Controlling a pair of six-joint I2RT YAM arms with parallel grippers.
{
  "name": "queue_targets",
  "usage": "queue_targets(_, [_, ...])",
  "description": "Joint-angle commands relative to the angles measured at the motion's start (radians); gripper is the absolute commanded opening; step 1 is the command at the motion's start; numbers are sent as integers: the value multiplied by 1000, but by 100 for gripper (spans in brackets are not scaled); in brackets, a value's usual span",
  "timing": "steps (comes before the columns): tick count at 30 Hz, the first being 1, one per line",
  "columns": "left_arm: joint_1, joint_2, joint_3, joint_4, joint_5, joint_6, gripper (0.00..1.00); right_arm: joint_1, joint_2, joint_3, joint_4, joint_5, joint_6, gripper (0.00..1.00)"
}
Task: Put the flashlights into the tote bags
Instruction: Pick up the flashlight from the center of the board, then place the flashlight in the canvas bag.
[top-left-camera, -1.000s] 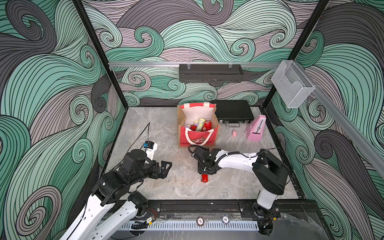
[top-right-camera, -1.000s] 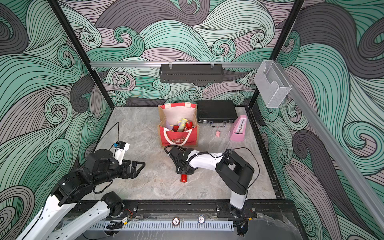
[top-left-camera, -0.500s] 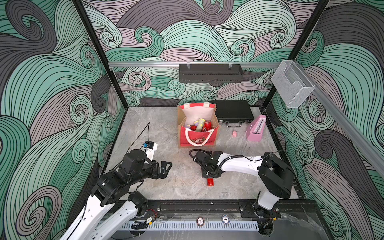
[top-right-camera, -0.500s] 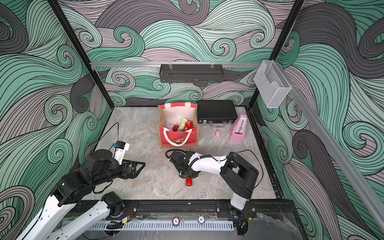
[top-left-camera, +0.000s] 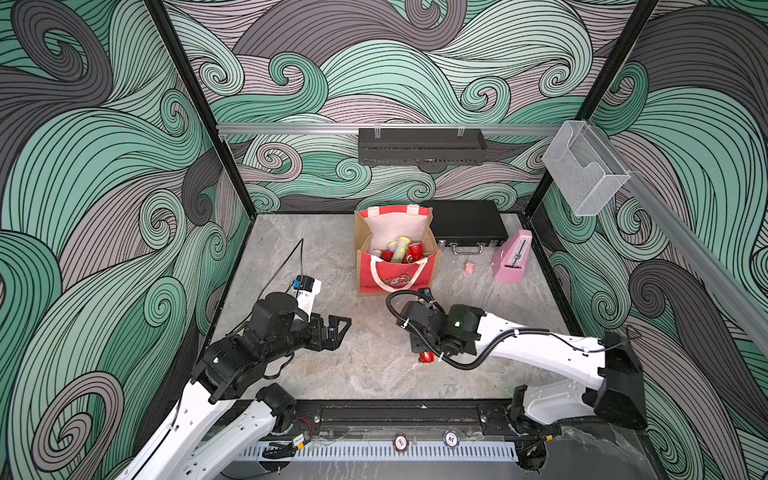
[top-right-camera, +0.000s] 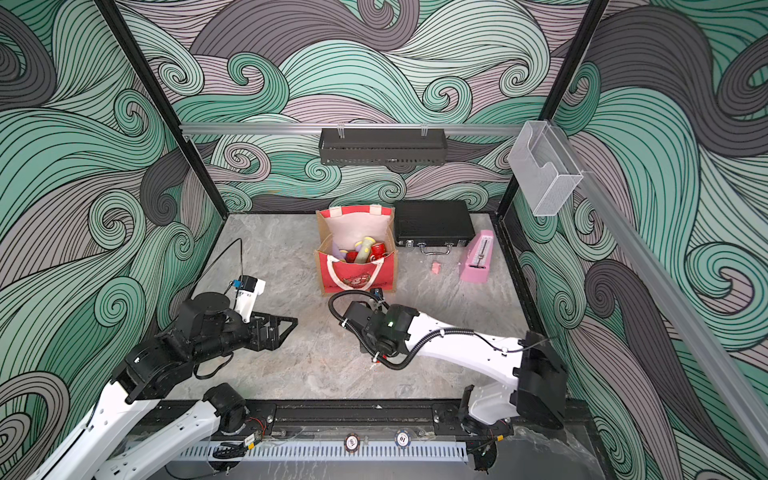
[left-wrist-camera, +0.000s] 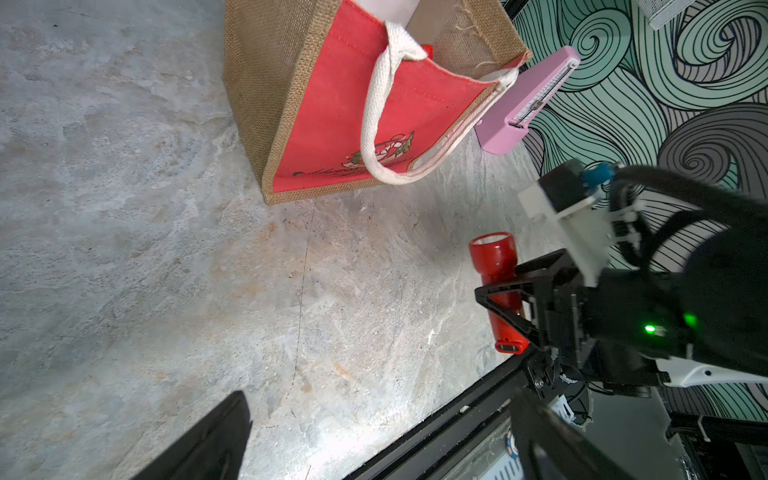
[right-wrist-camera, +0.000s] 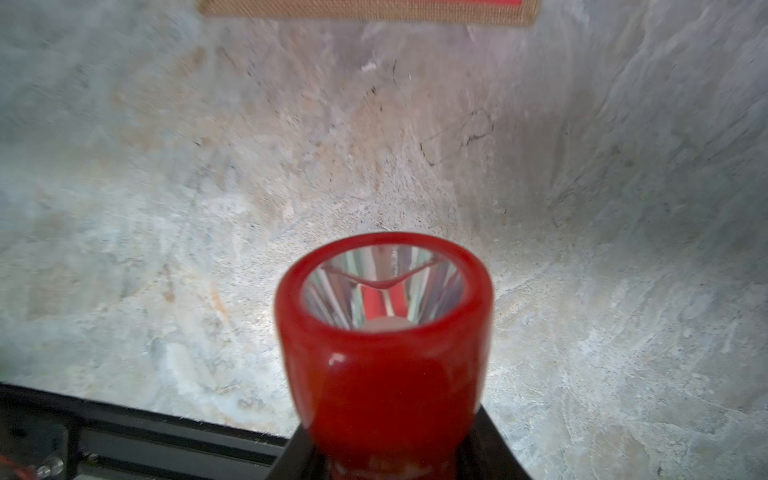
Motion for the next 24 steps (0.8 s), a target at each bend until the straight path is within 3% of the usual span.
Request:
queue_targets(1, [2, 28, 2, 80, 19, 12, 98, 8, -65, 83, -105, 136, -42, 0])
queue_targets(6, [2, 93, 11, 153, 19, 12, 99, -5, -82, 257, -138, 246, -177, 0])
queue_targets(10, [2, 145, 25, 190, 2, 12, 99, -63, -26, 431, -163, 262, -275, 0])
queue_targets(24, [8, 349, 177, 234, -55, 16, 98, -356, 300, 875, -163, -8, -505, 0])
